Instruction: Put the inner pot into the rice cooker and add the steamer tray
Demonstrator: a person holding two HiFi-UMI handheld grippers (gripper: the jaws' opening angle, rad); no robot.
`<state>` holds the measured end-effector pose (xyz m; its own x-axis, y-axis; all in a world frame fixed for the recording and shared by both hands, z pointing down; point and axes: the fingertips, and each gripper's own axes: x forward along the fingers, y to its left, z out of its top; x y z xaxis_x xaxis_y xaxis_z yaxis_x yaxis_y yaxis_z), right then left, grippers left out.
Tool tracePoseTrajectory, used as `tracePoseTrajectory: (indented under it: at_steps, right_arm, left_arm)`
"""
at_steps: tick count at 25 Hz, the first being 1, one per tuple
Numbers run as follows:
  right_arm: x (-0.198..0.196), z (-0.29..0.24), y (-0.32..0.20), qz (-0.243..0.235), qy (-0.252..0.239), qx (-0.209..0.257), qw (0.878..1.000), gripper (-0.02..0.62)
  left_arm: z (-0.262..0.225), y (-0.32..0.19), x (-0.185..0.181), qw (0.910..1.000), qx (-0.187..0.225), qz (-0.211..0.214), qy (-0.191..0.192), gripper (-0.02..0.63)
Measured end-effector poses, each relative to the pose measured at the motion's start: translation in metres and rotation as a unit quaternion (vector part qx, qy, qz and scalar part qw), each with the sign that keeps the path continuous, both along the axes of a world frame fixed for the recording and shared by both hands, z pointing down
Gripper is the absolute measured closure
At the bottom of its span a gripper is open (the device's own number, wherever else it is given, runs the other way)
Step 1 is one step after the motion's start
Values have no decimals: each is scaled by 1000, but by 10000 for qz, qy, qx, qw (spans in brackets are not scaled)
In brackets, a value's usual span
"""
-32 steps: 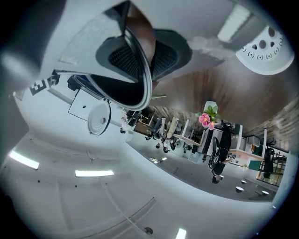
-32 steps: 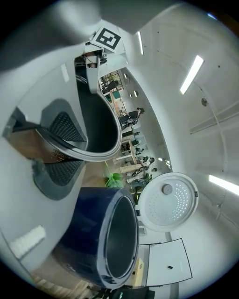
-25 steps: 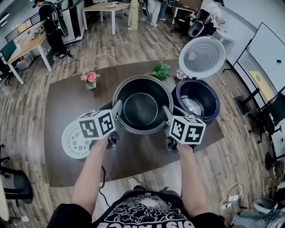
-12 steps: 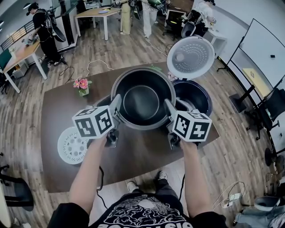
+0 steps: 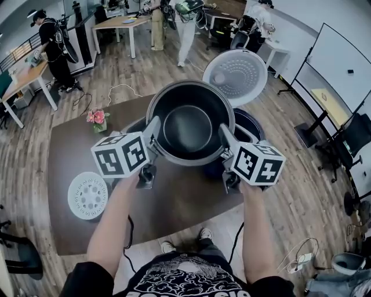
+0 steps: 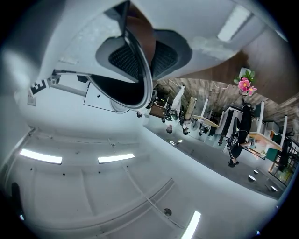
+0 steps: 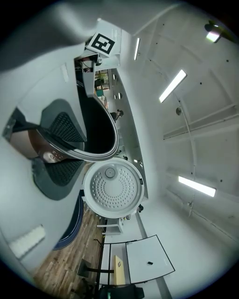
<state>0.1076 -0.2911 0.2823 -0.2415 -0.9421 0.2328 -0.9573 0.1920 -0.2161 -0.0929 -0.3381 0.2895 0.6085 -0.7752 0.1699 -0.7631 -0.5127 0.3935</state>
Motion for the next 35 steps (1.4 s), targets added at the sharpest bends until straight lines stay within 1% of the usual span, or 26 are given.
tracePoseTrajectory:
  at_steps: [9, 13, 18, 21, 25, 35]
  right_arm:
    - [57, -23, 4, 250, 2, 239, 9994, 489]
    - [73, -27, 6, 410, 5, 271, 9988, 489]
    - [102, -24, 11, 640, 14, 273, 9976, 497]
    - [117, -19, 15, 747, 1, 245, 9969, 499]
    - [149, -16, 18, 844, -27, 163, 9963, 500]
    - [186, 12, 12, 847, -208, -207, 9960, 500]
  left_arm:
    - [-22, -6, 61, 9995, 191, 258, 35, 514]
    - [-25, -9, 78, 9989, 207, 422, 33, 514]
    - [-17, -11, 110, 9978, 145, 647, 57, 514]
    - [-10, -11, 127, 9970, 71, 763, 73, 514]
    - [-8, -9, 160, 9964, 9, 851, 50, 514]
    - [16, -15, 196, 9958, -315, 860, -56, 514]
